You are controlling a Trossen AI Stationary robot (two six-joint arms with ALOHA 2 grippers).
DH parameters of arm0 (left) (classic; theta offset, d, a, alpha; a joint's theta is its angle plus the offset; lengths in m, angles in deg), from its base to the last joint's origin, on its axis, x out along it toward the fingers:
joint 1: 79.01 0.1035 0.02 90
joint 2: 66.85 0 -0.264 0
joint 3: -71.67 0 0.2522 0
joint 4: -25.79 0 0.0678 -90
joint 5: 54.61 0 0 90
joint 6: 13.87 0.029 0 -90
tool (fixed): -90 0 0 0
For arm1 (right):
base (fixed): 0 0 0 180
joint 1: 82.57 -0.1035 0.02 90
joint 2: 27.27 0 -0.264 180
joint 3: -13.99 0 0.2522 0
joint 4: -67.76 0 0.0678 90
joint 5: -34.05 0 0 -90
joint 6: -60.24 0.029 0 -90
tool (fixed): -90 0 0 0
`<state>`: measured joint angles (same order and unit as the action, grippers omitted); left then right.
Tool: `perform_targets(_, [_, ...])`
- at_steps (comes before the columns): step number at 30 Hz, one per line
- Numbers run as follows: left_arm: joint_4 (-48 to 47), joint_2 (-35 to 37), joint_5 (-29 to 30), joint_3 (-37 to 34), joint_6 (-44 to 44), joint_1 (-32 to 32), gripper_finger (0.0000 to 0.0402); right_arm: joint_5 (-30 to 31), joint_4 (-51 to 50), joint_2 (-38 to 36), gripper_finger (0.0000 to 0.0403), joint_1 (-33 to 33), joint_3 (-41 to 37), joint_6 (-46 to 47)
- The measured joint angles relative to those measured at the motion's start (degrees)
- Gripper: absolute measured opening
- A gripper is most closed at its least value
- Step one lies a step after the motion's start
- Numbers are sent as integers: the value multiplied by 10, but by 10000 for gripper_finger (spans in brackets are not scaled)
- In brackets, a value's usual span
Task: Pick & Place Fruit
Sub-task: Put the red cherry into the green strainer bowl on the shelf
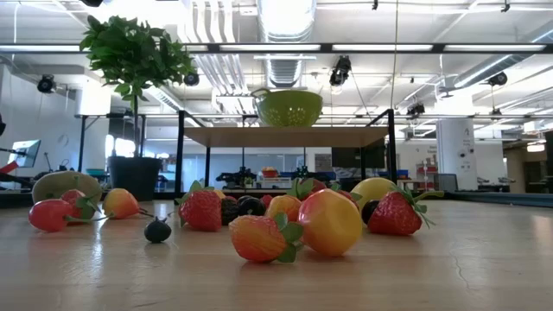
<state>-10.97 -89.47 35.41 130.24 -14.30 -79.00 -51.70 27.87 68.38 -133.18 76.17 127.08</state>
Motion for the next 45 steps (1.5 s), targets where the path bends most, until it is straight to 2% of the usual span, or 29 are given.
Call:
perform_targets(3, [0,0,0,0,0,0,62,0,0,0,92,0,0,0])
perform_targets(9, [0,0,0,0,0,0,62,0,-1,0,120,1,0,-4])
perform_targets(14, [0,0,0,0,0,0,62,-9,-5,-5,103,11,-1,-44])
perform_targets(19, [0,0,0,0,0,0,62,-13,-24,-35,90,35,-3,-84])
perform_targets(24, [0,0,0,0,0,0,62,-13,-67,-74,111,64,-2,-134])
perform_targets(36, [0,0,0,0,0,0,62,-11,-98,-177,97,196,-2,-322])
perform_targets(41, [0,0,0,0,0,0,62,15,-90,-214,111,260,-2,-406])
perform_targets(45, [0,0,0,0,0,0,62,24,-52,-233,104,315,-2,-490])
